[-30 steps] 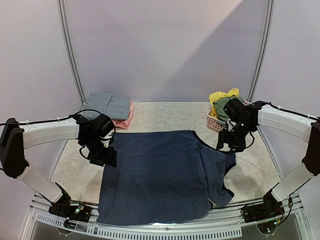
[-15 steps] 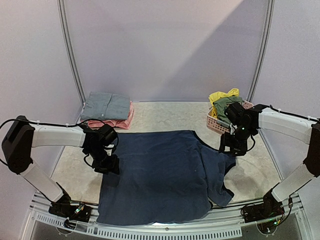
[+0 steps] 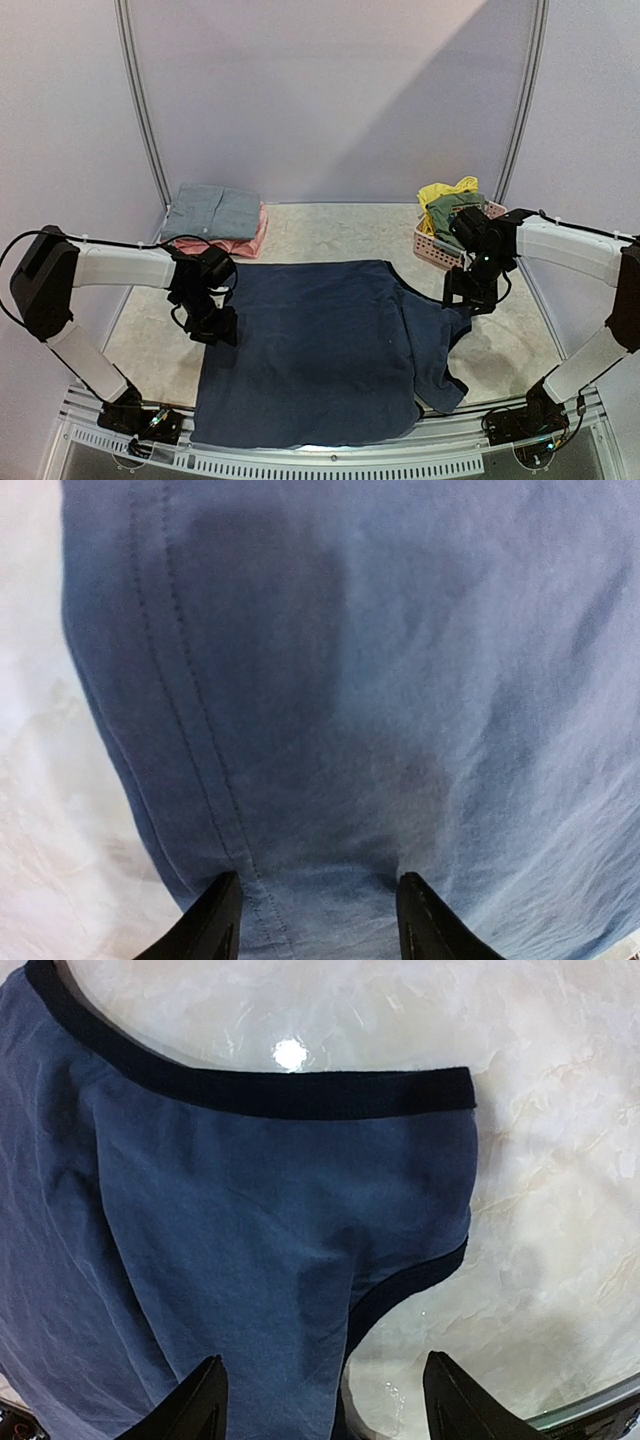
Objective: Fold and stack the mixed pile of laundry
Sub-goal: Flatten out the crumpled tank top at the center of the board.
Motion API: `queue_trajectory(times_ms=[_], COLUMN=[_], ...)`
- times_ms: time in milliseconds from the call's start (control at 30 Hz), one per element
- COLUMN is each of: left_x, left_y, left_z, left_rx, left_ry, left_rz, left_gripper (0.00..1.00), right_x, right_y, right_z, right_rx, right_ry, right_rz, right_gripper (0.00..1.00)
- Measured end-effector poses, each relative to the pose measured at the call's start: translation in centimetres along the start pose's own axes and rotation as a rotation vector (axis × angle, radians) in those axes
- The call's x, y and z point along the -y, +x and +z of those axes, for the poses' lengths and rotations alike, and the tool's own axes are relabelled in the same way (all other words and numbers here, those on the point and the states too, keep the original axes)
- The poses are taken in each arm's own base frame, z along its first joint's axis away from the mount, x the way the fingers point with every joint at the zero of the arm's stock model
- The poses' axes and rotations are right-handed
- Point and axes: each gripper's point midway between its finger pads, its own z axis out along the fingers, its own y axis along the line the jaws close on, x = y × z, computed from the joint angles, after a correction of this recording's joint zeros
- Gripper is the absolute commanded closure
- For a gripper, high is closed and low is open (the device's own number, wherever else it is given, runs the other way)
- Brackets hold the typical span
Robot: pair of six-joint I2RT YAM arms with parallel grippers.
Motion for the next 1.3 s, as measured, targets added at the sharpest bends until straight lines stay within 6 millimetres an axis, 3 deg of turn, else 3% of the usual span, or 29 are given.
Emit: queue_trajectory(times_ms=[333, 800, 1100, 1300], left_x=[-2.7, -3.1, -2.0, -2.0], left_y=[-1.7, -1.7, -3.8, -3.7], left_z=[-0.2, -0.9, -4.5, -6.3], left_rx=[0.027, 0.017, 0.123, 0.170], left_ry=[-0.039, -0.055, -0.014, -0.002], left_rz=[-0.027, 0.001, -0.006, -0.018], left_gripper=[0.47, 0.35, 0.35, 0.35], right_x=[0.4, -1.4, -0.3, 1.4], right_y=[-0.2, 0.4, 1.8, 0.1], right_z=[0.4, 0.2, 1.1, 1.1], right_rx=[-0.011, -0.056, -0.089, -0.047], right_ry=[0.017, -0.087, -0.072, -0.039], right_rz=[0.010, -0.041, -0.031, 0.045], right_gripper=[0.33, 0.37, 0.37, 0.41])
